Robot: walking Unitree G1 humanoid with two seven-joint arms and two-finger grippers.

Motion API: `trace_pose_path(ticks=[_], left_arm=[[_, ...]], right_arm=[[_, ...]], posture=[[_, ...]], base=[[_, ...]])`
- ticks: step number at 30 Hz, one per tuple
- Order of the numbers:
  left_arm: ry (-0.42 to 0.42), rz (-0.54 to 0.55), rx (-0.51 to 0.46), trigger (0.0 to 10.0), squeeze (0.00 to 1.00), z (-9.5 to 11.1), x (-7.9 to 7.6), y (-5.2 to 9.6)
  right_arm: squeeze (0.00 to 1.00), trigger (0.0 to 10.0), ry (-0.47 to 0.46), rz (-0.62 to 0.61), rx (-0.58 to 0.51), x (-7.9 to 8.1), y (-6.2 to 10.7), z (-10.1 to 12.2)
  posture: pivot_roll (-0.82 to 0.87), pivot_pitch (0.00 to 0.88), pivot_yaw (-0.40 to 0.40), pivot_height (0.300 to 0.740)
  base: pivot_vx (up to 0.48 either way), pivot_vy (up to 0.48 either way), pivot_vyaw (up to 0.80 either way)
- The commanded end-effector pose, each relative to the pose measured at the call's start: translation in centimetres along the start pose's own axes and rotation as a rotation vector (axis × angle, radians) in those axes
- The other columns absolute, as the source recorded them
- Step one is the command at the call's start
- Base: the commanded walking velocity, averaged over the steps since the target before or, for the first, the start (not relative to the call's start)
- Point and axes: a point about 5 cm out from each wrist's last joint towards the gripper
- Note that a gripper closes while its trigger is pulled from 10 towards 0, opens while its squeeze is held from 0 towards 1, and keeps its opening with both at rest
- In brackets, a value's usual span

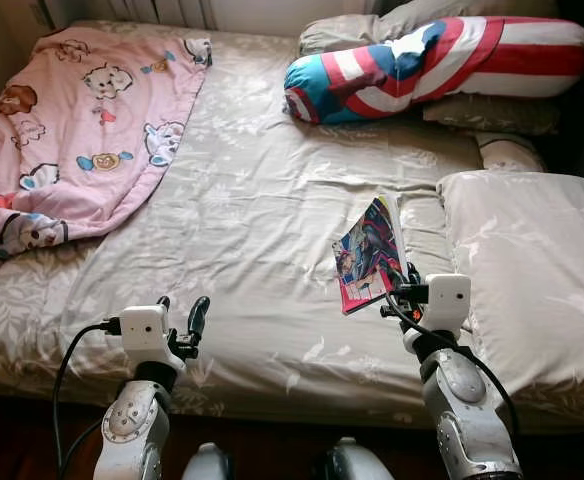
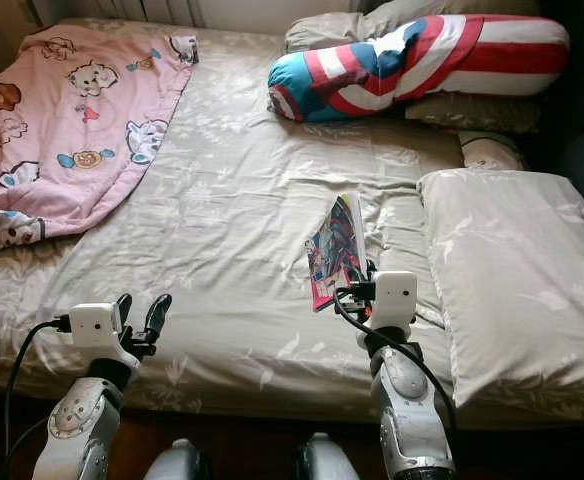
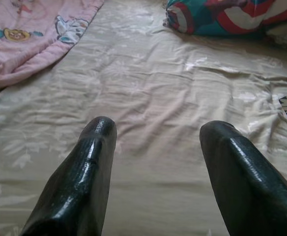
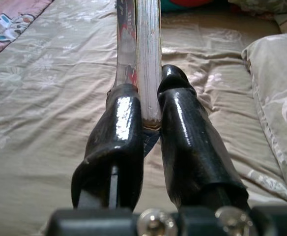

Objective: Clean up the room

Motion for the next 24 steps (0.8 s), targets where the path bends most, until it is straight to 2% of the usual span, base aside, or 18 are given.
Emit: trace_pose_path(ticks=[1,4,7,24], left_arm=[[-0.009,-0.007,0.018,10.0,0.00,-0.27,-0.19,0.29],[-0.008,-0.008,0.017,10.0,0.00,-0.26,-0.18,0.28],[-0.007,-0.008,0.017,10.0,0.00,-0.26,-0.18,0.30],[0.006,-0.027,0.020,10.0,0.00,-0.27,-0.48,0.33]], right_arm=[[0.00,10.0,0.008,-0.006,-0.022,-0.21,0.05,0.25],[0.00,10.0,0.023,0.001,0.011,-0.10,-0.06,-0.06],[0.00,10.0,0.020,0.007,-0.009,-0.04,-0.04,0.11],[0.00,10.0,0.009,-0.001,-0.028,-0.17,0.04,0.29]], posture=[[0.06,0.221,-0.066,0.663],[0.06,0.221,-0.066,0.659],[0.06,0.221,-0.067,0.639],[0.06,0.220,-0.065,0.639]], base=[[0.000,0.000,0.00],[0.000,0.000,0.00],[0.000,0.000,0.00],[0.000,0.000,0.00]])
Point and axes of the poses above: a point about 5 cm out from each wrist's last joint towards the gripper, its own y axis pointing back from the gripper into the wrist, its own z axis along the axis of the wrist's last joint, x = y × z, and after that the axes turned 4 degrees about -y, right-handed
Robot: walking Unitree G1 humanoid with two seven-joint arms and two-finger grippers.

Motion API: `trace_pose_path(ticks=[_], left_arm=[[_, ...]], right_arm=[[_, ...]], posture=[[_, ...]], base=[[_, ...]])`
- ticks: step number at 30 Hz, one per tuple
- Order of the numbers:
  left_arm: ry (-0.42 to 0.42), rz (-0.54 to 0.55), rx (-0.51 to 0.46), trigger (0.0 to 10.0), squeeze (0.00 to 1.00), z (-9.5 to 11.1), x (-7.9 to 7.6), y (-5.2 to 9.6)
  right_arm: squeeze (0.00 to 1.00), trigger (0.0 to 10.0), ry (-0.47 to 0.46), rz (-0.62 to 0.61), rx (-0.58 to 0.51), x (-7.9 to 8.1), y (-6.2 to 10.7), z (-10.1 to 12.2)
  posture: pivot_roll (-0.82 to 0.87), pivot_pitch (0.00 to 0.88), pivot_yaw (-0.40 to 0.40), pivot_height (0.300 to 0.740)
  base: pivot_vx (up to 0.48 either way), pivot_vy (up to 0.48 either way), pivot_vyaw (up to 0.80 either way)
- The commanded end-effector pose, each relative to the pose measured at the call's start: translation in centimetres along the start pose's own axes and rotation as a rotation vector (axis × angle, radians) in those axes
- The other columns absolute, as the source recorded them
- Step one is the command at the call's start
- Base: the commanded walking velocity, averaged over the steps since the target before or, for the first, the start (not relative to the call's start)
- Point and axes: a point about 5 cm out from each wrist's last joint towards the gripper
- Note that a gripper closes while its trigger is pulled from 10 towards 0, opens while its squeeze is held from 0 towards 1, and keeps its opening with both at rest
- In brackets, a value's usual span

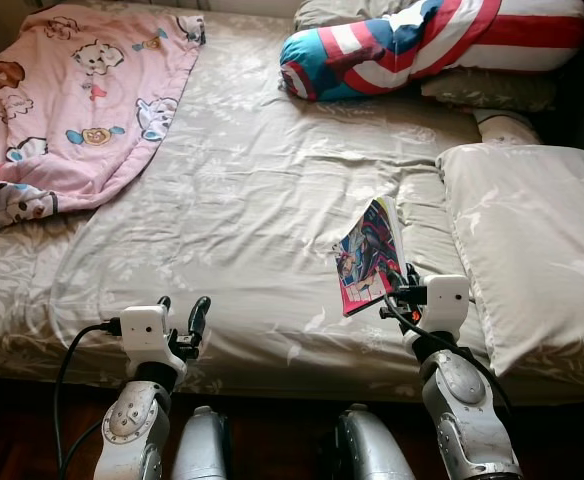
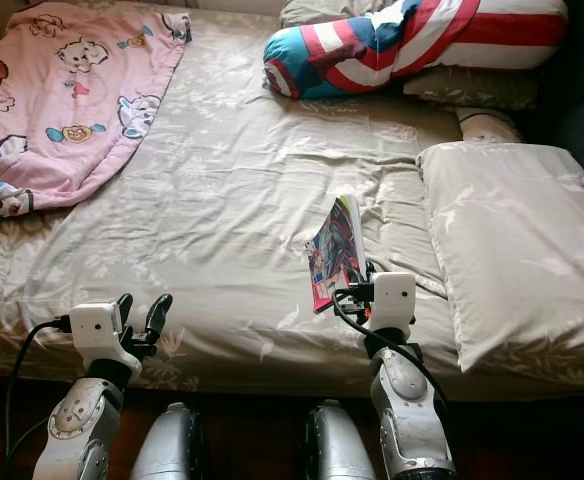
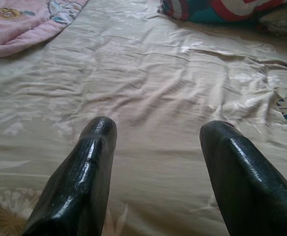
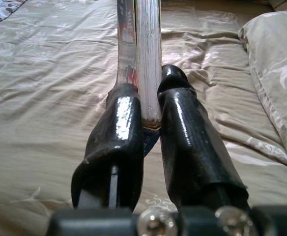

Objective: Clean up the room

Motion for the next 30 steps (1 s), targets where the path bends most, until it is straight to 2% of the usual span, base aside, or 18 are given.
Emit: trace_pose_path(ticks=[1,11,30], left_arm=[[0.004,-0.017,0.023,10.0,0.00,-0.31,-0.40,0.27],[0.004,-0.018,0.029,10.0,0.00,-0.39,-0.39,0.30],[0.003,-0.014,0.034,10.0,0.00,-0.42,-0.32,0.36]], right_arm=[[0.00,10.0,-0.001,-0.005,-0.032,-0.22,-0.02,0.41],[0.00,10.0,-0.002,-0.005,-0.033,-0.20,-0.09,0.40],[0.00,10.0,-0.004,-0.011,-0.029,-0.28,-0.11,0.35]], posture=[[0.06,0.220,-0.065,0.639],[0.06,0.217,-0.066,0.639],[0.06,0.220,-0.066,0.639]], base=[[0.000,0.000,0.00],[0.000,0.000,0.00],[0.285,0.000,0.00]])
Point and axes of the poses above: a point about 5 cm out from each wrist's last joint towards the gripper, its own y axis pointing back from the gripper into the wrist, its own z axis along the axis of the wrist's last joint, x = y × z, and after that the axes turned 4 degrees about -y, right-handed
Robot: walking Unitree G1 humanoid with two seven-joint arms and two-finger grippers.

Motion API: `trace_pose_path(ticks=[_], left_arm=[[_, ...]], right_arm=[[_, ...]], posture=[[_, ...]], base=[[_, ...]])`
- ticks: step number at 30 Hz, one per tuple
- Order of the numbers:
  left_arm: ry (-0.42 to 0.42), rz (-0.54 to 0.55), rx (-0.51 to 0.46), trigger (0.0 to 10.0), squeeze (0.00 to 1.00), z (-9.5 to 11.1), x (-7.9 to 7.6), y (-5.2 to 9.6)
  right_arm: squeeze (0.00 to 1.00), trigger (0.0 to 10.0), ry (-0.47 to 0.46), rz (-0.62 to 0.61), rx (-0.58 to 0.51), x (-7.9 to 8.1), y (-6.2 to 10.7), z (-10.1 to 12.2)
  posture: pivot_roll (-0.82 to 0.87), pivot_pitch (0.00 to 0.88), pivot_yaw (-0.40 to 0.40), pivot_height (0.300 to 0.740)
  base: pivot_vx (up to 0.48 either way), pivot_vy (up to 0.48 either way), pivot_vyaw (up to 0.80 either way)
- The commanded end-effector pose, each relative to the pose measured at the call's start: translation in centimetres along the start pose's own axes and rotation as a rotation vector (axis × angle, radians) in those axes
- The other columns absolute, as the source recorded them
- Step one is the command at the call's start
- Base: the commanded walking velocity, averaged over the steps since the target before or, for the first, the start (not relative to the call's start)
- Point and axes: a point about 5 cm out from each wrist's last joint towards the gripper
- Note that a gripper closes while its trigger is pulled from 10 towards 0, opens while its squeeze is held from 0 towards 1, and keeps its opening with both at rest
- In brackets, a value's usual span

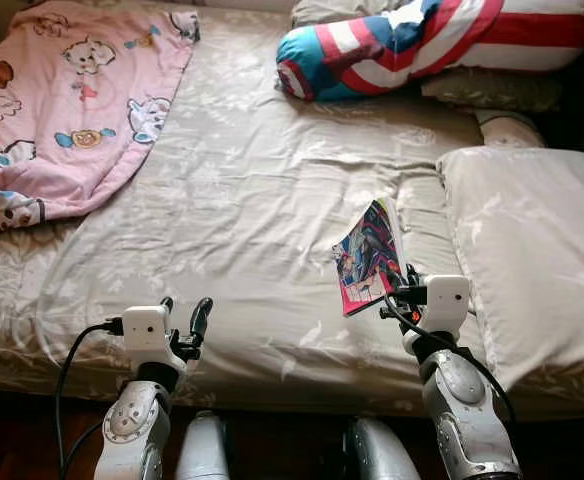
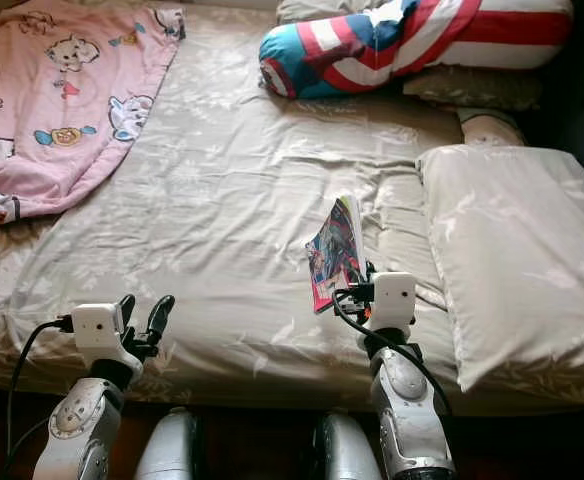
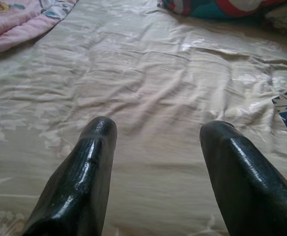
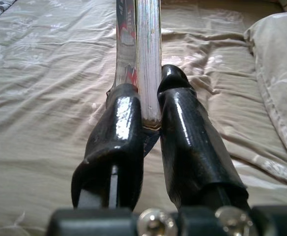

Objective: Clean up the room

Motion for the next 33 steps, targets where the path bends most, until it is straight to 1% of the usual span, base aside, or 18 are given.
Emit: trace_pose_path(ticks=[1,9,17,33], left_arm=[[-0.002,-0.008,0.023,10.0,0.00,-0.41,-0.22,0.36],[-0.003,-0.004,0.022,10.0,0.00,-0.39,-0.18,0.39],[-0.008,-0.007,0.017,10.0,0.00,-0.32,-0.16,0.43],[-0.008,-0.006,0.022,10.0,0.00,-0.38,-0.17,0.45]], right_arm=[[0.00,10.0,-0.003,-0.009,-0.029,-0.26,0.00,0.33],[0.00,10.0,-0.005,-0.010,-0.030,-0.27,-0.06,0.35],[0.00,10.0,-0.006,-0.010,-0.031,-0.23,-0.10,0.34],[0.00,10.0,-0.008,-0.011,-0.033,-0.23,-0.19,0.37]], posture=[[0.06,0.220,-0.066,0.639],[0.06,0.221,-0.067,0.639],[0.06,0.222,-0.068,0.639],[0.06,0.224,-0.067,0.639]], base=[[0.307,0.000,0.00],[0.336,0.000,0.00],[0.036,0.000,0.00],[0.456,0.000,0.00]])
Point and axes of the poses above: a point about 5 cm out from each wrist's last joint towards the gripper, its own y axis pointing back from the gripper into the wrist, its own z axis along the axis of the wrist's last joint, x = y × z, and after that the axes turned 4 degrees about -y, right-handed
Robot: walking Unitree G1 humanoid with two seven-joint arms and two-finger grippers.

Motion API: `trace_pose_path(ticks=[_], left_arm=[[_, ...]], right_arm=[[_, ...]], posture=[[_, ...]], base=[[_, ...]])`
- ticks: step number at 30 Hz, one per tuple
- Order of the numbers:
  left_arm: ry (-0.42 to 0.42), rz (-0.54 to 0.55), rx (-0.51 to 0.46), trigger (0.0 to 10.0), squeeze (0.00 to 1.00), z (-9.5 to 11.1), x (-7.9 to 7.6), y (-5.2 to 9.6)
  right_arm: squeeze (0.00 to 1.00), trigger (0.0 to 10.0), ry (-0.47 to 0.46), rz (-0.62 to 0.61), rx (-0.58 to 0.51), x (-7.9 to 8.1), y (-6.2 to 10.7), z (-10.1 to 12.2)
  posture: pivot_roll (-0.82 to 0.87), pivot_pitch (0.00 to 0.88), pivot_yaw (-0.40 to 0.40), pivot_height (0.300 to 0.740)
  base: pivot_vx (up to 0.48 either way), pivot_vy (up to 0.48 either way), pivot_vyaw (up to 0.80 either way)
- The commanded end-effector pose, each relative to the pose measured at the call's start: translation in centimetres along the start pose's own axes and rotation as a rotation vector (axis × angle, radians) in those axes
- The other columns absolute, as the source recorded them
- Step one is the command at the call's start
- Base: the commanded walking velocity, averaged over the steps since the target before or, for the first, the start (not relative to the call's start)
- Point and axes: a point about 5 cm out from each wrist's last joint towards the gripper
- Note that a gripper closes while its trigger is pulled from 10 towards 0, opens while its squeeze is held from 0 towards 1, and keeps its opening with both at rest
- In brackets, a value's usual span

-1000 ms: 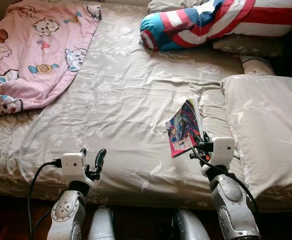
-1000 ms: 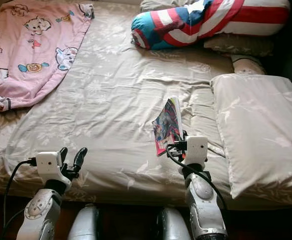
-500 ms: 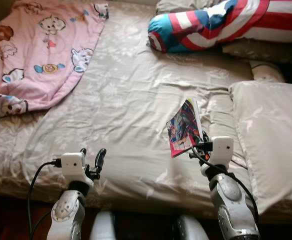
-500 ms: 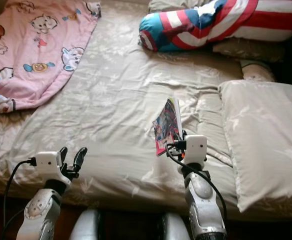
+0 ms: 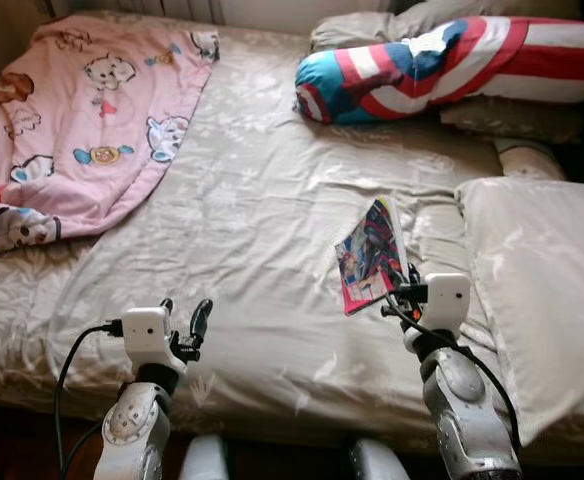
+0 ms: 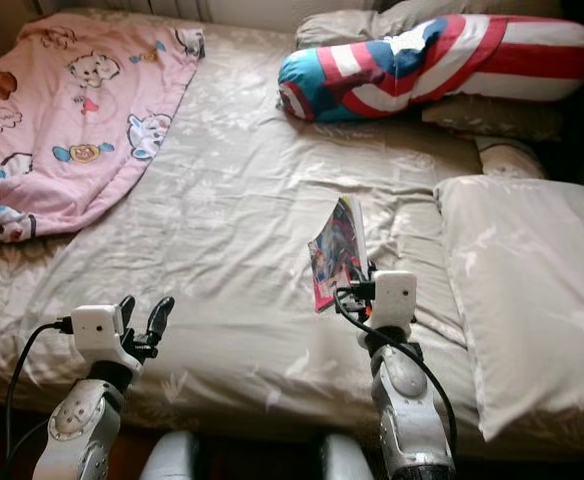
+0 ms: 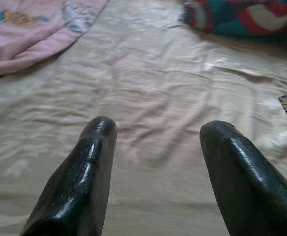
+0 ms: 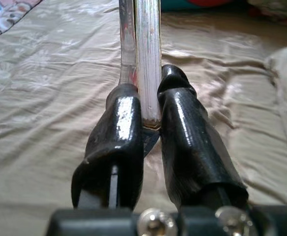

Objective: Clean up the room

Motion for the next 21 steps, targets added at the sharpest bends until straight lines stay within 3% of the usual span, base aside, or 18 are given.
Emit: trace_pose_path(ticks=[1,21], left_arm=[[-0.006,-0.006,0.021,10.0,0.00,-0.36,-0.18,0.27],[-0.003,-0.016,0.021,10.0,0.00,-0.32,-0.30,0.39]], right_arm=[[0.00,10.0,-0.006,0.008,-0.026,0.17,-0.03,0.29],[0.00,10.0,-0.072,-0.020,-0.011,-0.48,0.09,-0.07]], posture=[[0.06,0.224,-0.068,0.639],[0.06,0.228,-0.067,0.639]], base=[[0.000,0.000,0.00],[0.000,0.000,0.00]])
Point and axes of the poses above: a point about 5 cm out from each wrist's last joint towards the gripper, its own y axis pointing back from the gripper into the wrist, its own z axis along the axis of the wrist's last joint, x = y × z, and after that the axes turned 4 degrees about -y, right-handed
